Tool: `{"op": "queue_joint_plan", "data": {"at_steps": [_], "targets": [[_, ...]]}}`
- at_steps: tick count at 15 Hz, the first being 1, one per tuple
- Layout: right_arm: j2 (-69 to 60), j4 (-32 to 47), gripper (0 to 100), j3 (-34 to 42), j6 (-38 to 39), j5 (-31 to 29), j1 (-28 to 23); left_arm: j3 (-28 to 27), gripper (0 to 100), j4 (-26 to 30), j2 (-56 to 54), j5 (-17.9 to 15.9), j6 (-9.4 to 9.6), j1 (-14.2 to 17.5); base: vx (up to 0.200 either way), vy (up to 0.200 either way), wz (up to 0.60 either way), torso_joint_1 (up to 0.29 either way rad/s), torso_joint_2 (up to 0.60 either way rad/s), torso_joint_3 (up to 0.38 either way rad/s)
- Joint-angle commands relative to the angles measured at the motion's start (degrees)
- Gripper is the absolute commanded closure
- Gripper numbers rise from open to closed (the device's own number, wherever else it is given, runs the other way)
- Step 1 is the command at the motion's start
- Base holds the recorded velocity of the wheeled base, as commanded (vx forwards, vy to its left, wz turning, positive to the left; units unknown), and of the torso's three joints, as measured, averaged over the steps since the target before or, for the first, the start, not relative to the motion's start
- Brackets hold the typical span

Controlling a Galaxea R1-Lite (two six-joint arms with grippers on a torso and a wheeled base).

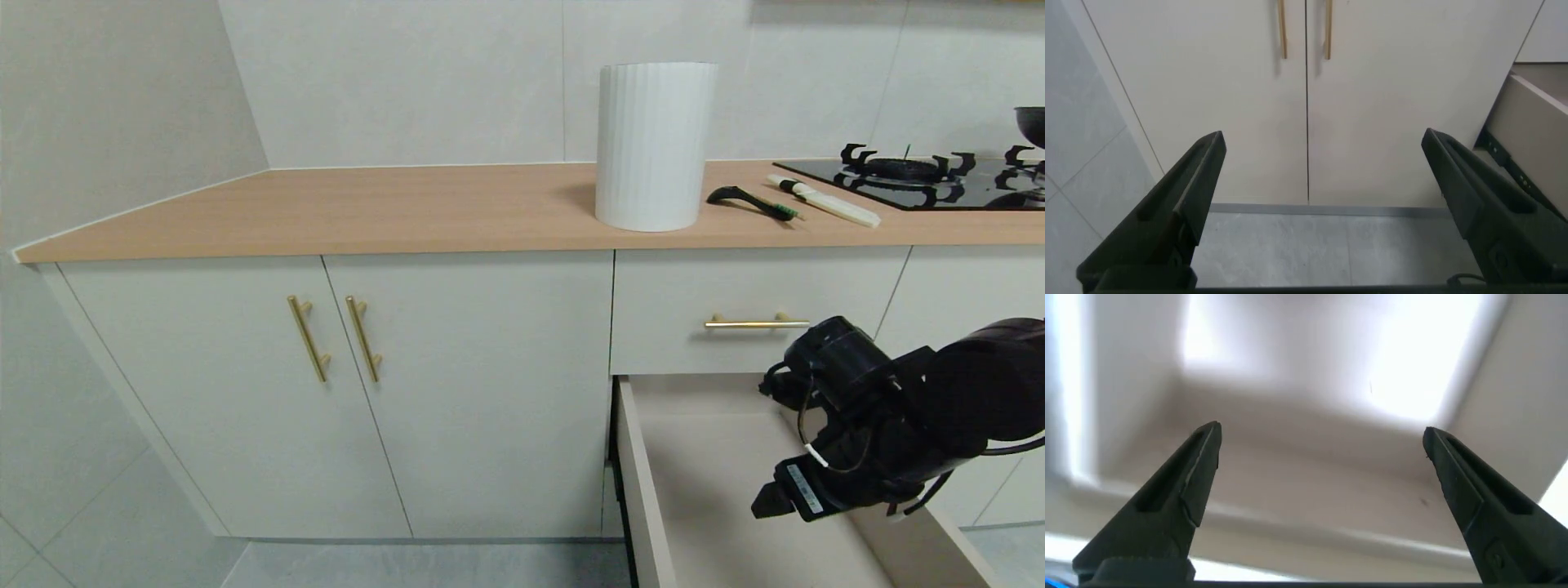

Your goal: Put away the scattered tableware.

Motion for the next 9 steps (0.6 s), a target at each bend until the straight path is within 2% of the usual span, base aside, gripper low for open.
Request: {"op": "queue_joint_plan", "data": {"at_steps": [1,4,9], "targets": [[-0.31,-0.08,0,-2.94,0.69,0.00,-0.89,0.00,0,-0.01,0.00,0.04,-0.02,0.02,0.000,0.000,0.00,0.000,0.00,0.000],[-0.84,-3.07,0,-2.41,0.69,-0.35,-1.07,0.00,0,-0.01,0.00,0.04,-0.02,0.02,0.000,0.000,0.00,0.000,0.00,0.000],[-0.49,-3.51,0,-2.41,0.69,-0.44,-1.51,0.00,0,-0.01,0.00,0.04,-0.02,0.02,0.000,0.000,0.00,0.005,-0.02,-0.016]]}}
